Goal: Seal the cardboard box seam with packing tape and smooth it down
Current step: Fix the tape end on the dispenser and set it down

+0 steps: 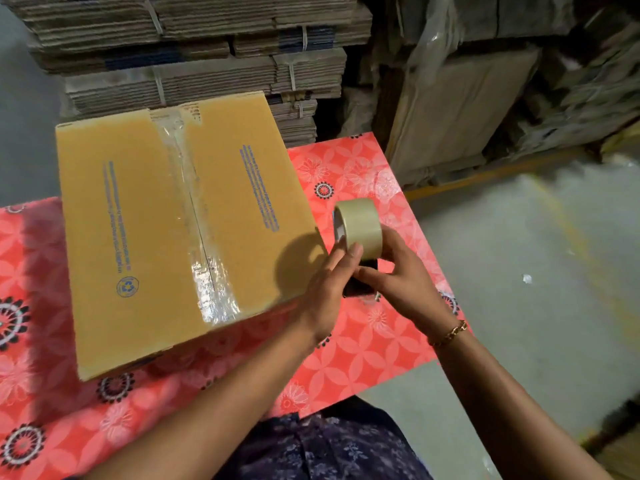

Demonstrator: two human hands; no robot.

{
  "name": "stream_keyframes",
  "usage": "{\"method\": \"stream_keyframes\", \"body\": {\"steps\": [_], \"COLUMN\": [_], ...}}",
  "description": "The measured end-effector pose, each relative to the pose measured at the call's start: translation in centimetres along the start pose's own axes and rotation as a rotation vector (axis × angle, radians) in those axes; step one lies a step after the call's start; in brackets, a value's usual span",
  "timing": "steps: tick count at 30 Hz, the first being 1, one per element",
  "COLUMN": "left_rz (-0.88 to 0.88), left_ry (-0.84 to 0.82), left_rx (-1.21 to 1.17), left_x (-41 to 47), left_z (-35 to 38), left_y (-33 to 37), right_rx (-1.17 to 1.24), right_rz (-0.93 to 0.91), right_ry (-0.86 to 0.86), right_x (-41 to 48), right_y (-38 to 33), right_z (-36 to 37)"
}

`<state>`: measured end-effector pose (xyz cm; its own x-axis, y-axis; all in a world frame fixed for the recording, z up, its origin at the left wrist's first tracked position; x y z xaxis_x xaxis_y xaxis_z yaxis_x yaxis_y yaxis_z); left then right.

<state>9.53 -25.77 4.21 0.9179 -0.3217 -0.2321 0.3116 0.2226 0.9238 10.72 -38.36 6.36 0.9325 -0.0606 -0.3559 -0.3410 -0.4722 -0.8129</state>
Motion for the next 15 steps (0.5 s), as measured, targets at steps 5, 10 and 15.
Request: {"method": "stream_keyframes", "body": {"steps": [5, 10, 15], "left_rz": [-0.112, -0.246, -0.189], "left_ry": [0.009, 0.147, 0.279], "left_rx": [0.001, -0.027, 0.007], "left_x": [5.5, 8.3, 8.6], "left_z": [3.8, 3.7, 2.9], "left_y": [-5.1, -12.0, -10.9], "right_rx": [0.059, 0.068, 0.097], "right_rz": [0.184, 0.301, 0.322], "right_ry": [-0.054, -0.186, -0.237], "right_x": [4.8, 7.7, 8.9], "right_y": [6.4, 11.5, 14.1], "right_z": [-2.7, -1.3, -0.7]}}
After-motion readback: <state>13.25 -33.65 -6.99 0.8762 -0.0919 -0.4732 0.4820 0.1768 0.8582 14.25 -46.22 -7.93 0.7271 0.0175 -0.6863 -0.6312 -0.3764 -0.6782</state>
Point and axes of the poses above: each hand's wrist, its own x-axis towards the middle knuckle, its own z-axis out of the palm, y = z × x, the point moved 7 cm from there along x, towards the middle knuckle, and after that the axes turned 7 degrees about z, right-handed, at the moved point
